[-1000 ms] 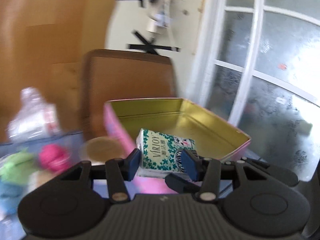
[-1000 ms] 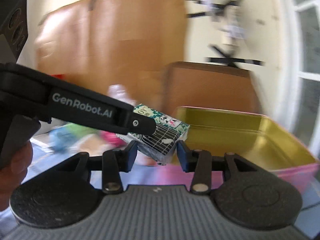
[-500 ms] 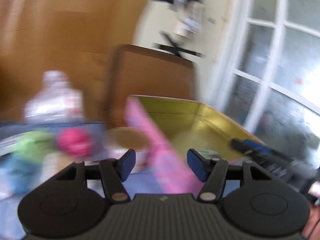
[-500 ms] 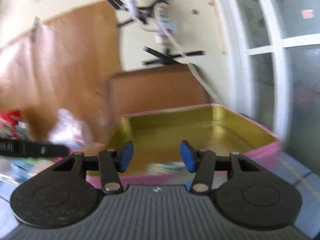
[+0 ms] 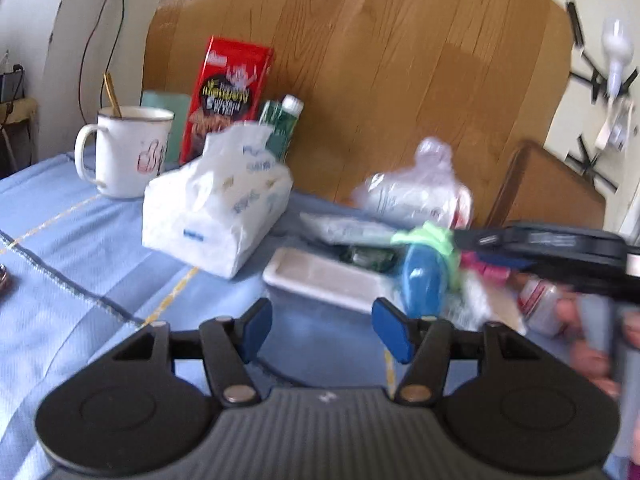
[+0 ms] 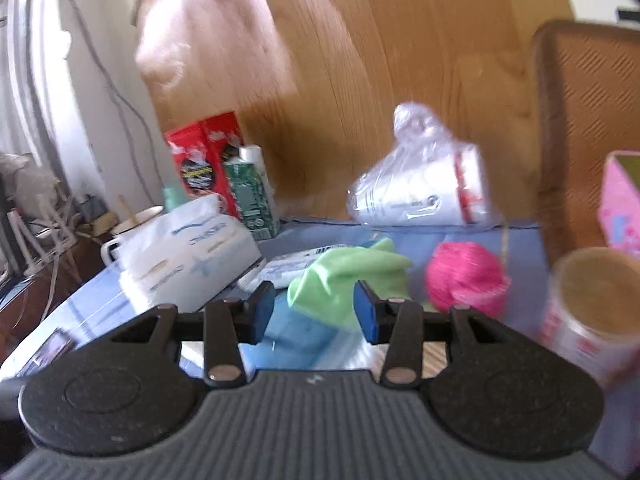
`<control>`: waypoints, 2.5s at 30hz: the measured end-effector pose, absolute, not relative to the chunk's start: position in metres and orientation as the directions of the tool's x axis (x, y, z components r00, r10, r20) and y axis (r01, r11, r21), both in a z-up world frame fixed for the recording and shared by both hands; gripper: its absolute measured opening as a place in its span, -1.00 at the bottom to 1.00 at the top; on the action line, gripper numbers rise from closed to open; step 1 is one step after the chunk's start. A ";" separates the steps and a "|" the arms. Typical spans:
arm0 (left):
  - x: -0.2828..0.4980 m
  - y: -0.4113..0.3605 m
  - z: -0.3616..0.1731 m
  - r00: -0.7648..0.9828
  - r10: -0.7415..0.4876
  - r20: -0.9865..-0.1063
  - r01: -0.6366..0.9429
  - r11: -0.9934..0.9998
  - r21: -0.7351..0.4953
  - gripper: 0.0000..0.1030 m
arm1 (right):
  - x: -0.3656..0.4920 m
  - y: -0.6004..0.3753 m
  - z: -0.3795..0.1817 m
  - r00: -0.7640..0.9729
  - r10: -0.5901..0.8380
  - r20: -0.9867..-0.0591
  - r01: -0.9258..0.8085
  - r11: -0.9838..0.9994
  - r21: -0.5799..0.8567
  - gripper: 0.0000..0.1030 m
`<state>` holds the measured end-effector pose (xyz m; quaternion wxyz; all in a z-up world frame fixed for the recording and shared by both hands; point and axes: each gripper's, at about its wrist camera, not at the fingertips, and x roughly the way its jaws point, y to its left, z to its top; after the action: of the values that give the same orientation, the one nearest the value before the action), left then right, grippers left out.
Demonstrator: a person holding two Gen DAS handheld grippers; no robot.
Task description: Organize soft objects
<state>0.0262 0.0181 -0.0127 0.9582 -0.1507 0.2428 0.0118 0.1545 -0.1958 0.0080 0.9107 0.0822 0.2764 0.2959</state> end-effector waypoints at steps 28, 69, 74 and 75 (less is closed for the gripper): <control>0.026 -0.097 -0.014 0.626 -0.425 -0.654 0.301 0.905 -0.300 -0.70 | -0.004 -0.234 -0.033 0.610 0.585 -0.534 -0.638 0.763 0.106 -0.70; 0.071 -0.034 -0.014 0.879 -0.182 -0.442 0.099 0.974 -0.204 -0.10 | 0.148 -0.263 0.032 0.778 0.418 -0.469 -0.420 0.901 0.106 0.17; 0.075 -0.033 -0.013 0.868 -0.228 -0.441 0.123 0.959 -0.254 -0.10 | 0.204 -0.206 0.010 0.748 0.298 -0.593 -0.437 0.894 -0.102 0.17; 0.076 -0.032 -0.014 0.867 -0.234 -0.441 0.124 0.957 -0.264 -0.10 | 0.212 -0.200 0.005 0.727 0.286 -0.625 -0.447 0.887 -0.114 0.14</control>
<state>0.0757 -0.0316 -0.0137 0.9593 -0.1141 0.2409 -0.0932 0.2124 -0.1999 0.0048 0.9201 -0.1292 0.3116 0.1991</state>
